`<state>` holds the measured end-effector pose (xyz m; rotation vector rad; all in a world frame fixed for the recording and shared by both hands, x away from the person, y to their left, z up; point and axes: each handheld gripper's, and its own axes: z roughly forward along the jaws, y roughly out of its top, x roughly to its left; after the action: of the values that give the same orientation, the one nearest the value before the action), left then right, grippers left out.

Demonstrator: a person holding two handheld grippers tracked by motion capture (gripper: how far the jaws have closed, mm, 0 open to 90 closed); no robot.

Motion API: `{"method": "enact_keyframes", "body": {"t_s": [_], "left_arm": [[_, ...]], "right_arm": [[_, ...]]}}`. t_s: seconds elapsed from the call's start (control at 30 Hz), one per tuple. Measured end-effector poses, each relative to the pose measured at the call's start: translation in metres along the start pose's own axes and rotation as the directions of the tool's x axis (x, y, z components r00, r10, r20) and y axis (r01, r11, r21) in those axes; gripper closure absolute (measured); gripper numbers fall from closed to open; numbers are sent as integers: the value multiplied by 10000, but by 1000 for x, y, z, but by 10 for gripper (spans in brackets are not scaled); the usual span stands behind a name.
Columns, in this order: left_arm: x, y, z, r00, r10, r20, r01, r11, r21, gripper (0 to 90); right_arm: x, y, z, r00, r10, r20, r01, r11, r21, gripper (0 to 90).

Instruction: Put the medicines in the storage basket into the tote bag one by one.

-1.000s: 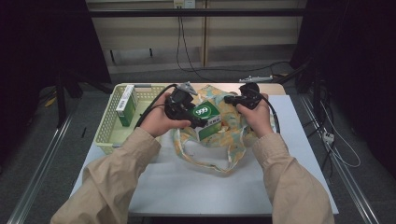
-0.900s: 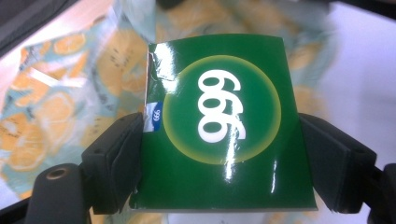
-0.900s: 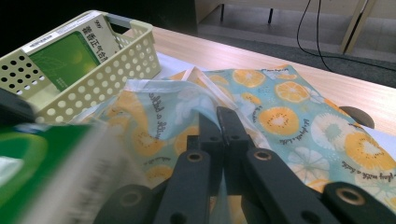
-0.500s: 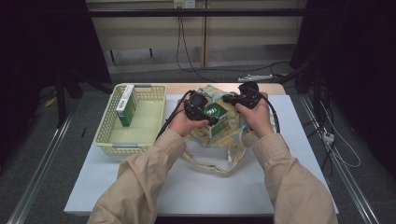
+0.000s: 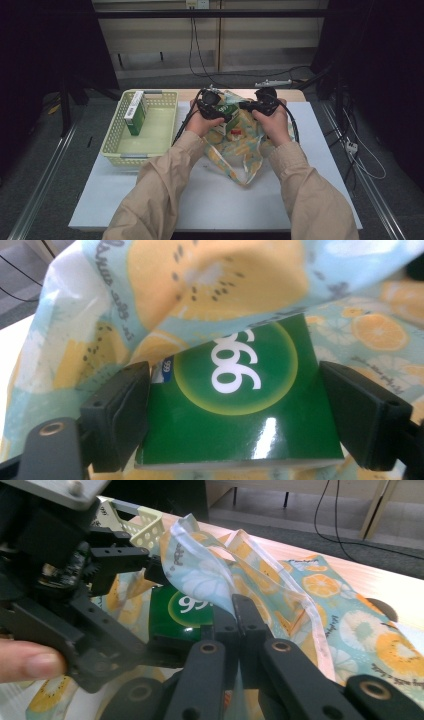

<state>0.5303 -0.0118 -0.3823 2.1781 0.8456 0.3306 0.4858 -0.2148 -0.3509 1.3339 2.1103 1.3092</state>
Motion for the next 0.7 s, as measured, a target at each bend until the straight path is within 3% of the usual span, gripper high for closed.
{"method": "enact_keyframes", "body": {"t_s": [0.03,0.1,0.2,0.3,0.47,0.6,0.7], "left_arm": [[-1,0,-4,9997,219,57,-219,9998,-8,140],[-3,-1,-14,9988,225,427,-224,9997,-33,100],[-5,-1,-30,9959,426,799,-455,9983,354,101],[-5,-1,-49,9915,636,1138,-659,9977,170,112],[-4,-4,-81,9876,1110,1108,-1125,9936,81,123],[6,-11,-106,9887,844,1242,-802,9960,-385,122],[18,-18,-121,9931,697,938,-663,9970,-395,122]], "right_arm": [[0,0,1,10000,9,9,-9,10000,15,900],[1,-1,3,10000,39,-51,-39,10000,26,900],[3,-1,5,10000,16,-89,-16,10000,36,900],[6,-3,8,9999,-36,-122,38,9998,191,900],[10,-6,10,9998,-89,-193,93,9997,237,900],[15,-5,8,9994,-249,-256,256,9993,268,900],[17,-4,7,9989,-263,-386,274,9992,282,900]]}}
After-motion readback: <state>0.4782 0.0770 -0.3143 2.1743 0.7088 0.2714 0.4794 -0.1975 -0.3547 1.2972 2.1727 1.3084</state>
